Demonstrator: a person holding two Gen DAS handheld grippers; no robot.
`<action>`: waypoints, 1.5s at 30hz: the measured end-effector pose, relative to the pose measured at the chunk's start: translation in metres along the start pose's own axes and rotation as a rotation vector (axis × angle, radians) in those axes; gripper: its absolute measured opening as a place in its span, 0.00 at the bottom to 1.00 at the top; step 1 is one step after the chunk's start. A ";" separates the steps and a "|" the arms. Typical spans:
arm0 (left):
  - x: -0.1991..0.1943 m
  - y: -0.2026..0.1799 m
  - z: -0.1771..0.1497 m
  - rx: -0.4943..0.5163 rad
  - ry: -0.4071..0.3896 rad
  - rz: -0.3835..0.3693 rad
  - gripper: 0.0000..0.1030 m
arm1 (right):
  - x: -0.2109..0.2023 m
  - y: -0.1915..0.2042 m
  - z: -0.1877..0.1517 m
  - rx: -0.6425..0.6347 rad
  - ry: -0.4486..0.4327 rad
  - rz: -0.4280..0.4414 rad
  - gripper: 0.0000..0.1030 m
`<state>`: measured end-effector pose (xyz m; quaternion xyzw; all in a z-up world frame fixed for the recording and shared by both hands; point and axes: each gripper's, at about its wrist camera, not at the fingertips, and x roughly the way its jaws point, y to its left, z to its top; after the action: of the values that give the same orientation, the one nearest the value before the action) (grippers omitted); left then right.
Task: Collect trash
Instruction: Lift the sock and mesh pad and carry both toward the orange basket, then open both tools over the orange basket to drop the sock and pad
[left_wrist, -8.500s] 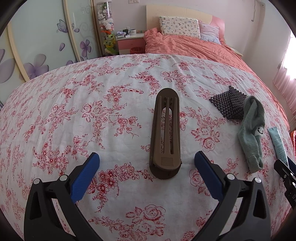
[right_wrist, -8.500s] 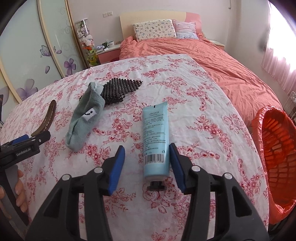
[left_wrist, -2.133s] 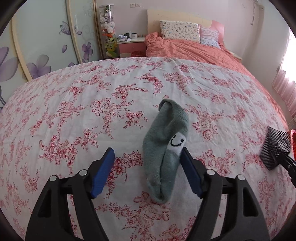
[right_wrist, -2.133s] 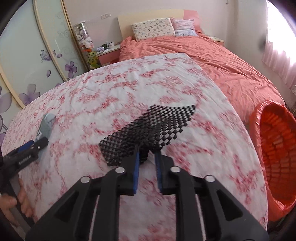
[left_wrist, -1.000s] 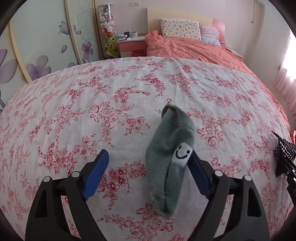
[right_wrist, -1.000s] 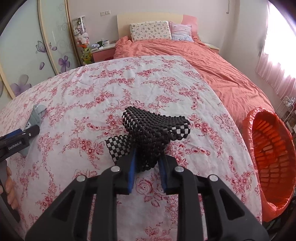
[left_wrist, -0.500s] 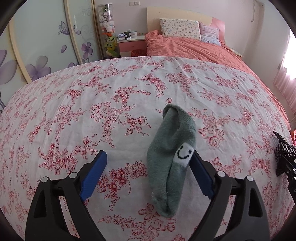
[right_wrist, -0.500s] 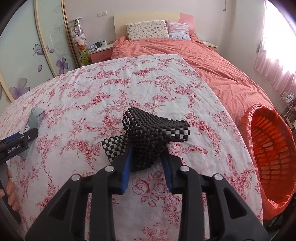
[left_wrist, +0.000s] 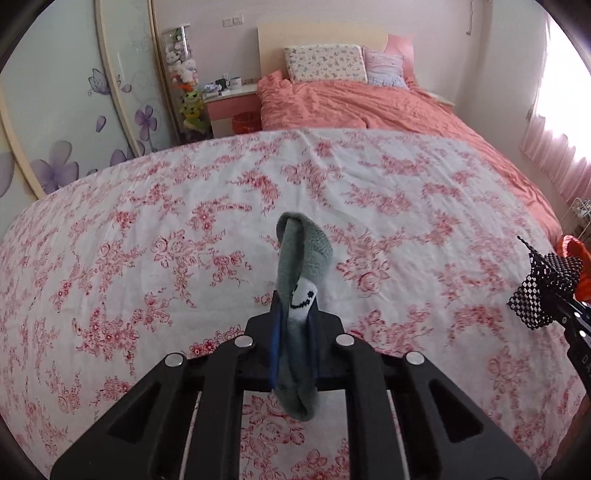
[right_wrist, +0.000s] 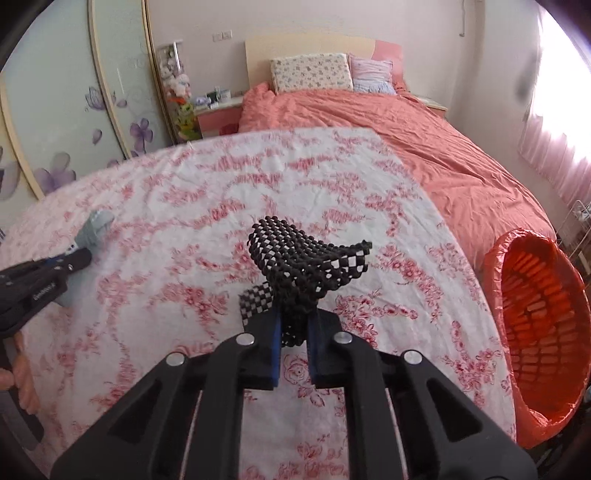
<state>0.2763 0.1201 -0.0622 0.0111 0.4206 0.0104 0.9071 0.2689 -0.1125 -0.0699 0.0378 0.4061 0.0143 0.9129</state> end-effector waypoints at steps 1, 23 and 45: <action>-0.004 0.000 0.001 0.000 -0.007 -0.003 0.12 | -0.006 -0.002 0.002 0.007 -0.009 0.006 0.11; -0.105 -0.100 -0.001 0.111 -0.140 -0.087 0.12 | -0.133 -0.095 -0.010 0.119 -0.191 -0.059 0.11; -0.129 -0.276 -0.011 0.314 -0.146 -0.388 0.12 | -0.162 -0.232 -0.044 0.297 -0.208 -0.140 0.11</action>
<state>0.1875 -0.1592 0.0208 0.0715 0.3449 -0.2298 0.9073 0.1271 -0.3507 0.0020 0.1451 0.3089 -0.1133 0.9331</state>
